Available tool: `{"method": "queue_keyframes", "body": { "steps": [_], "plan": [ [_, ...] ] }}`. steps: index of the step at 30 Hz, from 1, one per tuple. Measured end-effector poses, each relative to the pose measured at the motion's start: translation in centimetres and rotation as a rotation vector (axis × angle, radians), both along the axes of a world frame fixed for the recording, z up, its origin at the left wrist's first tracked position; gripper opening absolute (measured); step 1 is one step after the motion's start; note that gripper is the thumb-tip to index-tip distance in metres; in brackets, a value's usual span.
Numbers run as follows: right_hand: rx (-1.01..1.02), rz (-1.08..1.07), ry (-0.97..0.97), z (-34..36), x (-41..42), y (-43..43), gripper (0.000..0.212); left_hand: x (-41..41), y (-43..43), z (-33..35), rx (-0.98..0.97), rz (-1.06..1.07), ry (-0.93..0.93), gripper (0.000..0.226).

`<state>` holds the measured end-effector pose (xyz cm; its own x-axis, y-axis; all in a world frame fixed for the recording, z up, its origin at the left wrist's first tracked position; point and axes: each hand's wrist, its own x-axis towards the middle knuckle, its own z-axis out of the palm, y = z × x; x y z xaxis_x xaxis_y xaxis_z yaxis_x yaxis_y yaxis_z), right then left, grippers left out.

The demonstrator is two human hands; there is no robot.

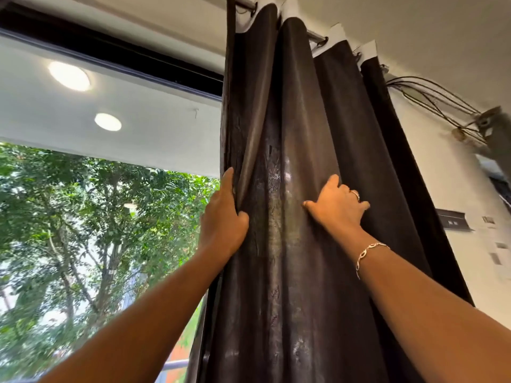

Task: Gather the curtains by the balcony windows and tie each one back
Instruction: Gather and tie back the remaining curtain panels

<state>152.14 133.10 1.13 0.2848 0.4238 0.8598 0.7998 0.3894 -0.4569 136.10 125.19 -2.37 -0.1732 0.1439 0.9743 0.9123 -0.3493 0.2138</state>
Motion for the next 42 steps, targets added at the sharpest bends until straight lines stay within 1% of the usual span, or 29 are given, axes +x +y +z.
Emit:
{"method": "queue_keyframes", "body": {
  "steps": [1, 2, 3, 5, 7, 8, 11, 14, 20, 22, 24, 27, 29, 30, 31, 32, 33, 34, 35, 36, 37, 39, 40, 42],
  "plan": [
    [-0.014, 0.025, 0.017, 0.2, 0.1, 0.1, 0.058, 0.0, 0.0, -0.1, -0.005, -0.013, -0.009, 0.082],
    [-0.021, 0.050, 0.023, 0.2, 0.0, 0.1, 0.045, 0.1, 0.0, -0.1, -0.008, -0.028, -0.040, 0.084],
    [-0.019, 0.069, 0.012, 0.1, -0.3, 0.0, 0.037, 0.1, 0.0, -0.1, -0.011, -0.043, -0.086, 0.081],
    [0.007, 0.116, -0.031, -0.1, -1.4, -0.4, 0.033, -0.1, -0.2, 0.0, -0.015, -0.081, -0.168, 0.065],
    [0.034, 0.197, -0.066, -0.2, -3.2, -1.1, 0.030, -0.6, -0.5, 0.1, -0.028, -0.117, -0.206, 0.048],
    [0.045, 0.243, -0.089, -0.2, -4.2, -1.6, 0.028, -0.8, -0.7, 0.1, -0.036, -0.124, -0.211, 0.044],
    [0.101, 0.353, -0.152, 0.4, -7.6, -3.3, 0.031, -2.1, -1.5, 0.3, -0.015, -0.133, -0.231, 0.043],
    [0.131, 0.448, -0.159, 1.3, -10.5, -5.6, 0.037, -3.8, -3.1, 0.8, 0.046, -0.154, -0.260, 0.045],
    [0.197, 0.730, -0.256, 2.5, -17.0, -11.3, 0.035, -7.5, -6.7, 1.7, 0.063, -0.180, -0.262, 0.036],
    [0.197, 0.802, -0.288, 3.1, -18.4, -12.9, 0.037, -8.5, -8.3, 1.9, 0.061, -0.198, -0.262, 0.041],
    [0.170, 0.888, -0.307, 3.7, -19.2, -14.0, 0.043, -9.0, -9.8, 1.9, 0.056, -0.236, -0.257, 0.054],
    [0.168, 0.975, -0.338, 3.7, -19.3, -14.5, 0.048, -9.5, -10.8, 1.7, 0.026, -0.286, -0.247, 0.057],
    [0.151, 0.995, -0.332, 3.6, -18.9, -14.1, 0.046, -9.3, -10.6, 1.5, -0.013, -0.301, -0.224, 0.058],
    [0.148, 1.006, -0.333, 3.6, -18.6, -13.6, 0.040, -9.0, -10.5, 1.3, -0.026, -0.305, -0.212, 0.058],
    [0.140, 1.014, -0.333, 3.5, -18.2, -13.0, 0.029, -8.5, -10.2, 1.2, -0.035, -0.307, -0.205, 0.057],
    [0.136, 1.010, -0.325, 3.5, -17.6, -12.4, 0.015, -8.1, -9.9, 1.0, -0.042, -0.315, -0.202, 0.058],
    [0.144, 1.014, -0.297, 3.3, -16.9, -12.0, 0.021, -7.7, -9.5, 0.8, -0.050, -0.321, -0.199, 0.059],
    [0.159, 1.017, -0.264, 3.1, -16.1, -11.3, 0.033, -7.2, -9.0, 0.7, -0.061, -0.323, -0.194, 0.060],
    [0.170, 1.001, -0.235, 2.8, -15.0, -11.0, 0.039, -6.8, -8.4, 0.6, -0.069, -0.317, -0.187, 0.060],
    [0.197, 0.965, -0.223, 2.5, -13.9, -10.4, 0.040, -6.3, -7.8, 0.6, -0.069, -0.304, -0.179, 0.058],
    [0.230, 0.890, -0.241, 2.4, -12.7, -9.8, 0.037, -5.9, -7.1, 0.6, -0.061, -0.288, -0.173, 0.057],
    [0.285, 0.665, -0.298, 2.5, -10.5, -8.5, 0.024, -4.8, -5.9, 0.6, -0.038, -0.250, -0.164, 0.060],
    [0.302, 0.528, -0.310, 2.6, -9.4, -7.9, 0.025, -4.2, -5.3, 0.6, -0.032, -0.234, -0.162, 0.061],
    [0.358, 0.292, -0.252, 2.7, -6.8, -6.5, 0.033, -3.1, -4.3, 0.7, -0.026, -0.220, -0.164, 0.063]
  ]
}}
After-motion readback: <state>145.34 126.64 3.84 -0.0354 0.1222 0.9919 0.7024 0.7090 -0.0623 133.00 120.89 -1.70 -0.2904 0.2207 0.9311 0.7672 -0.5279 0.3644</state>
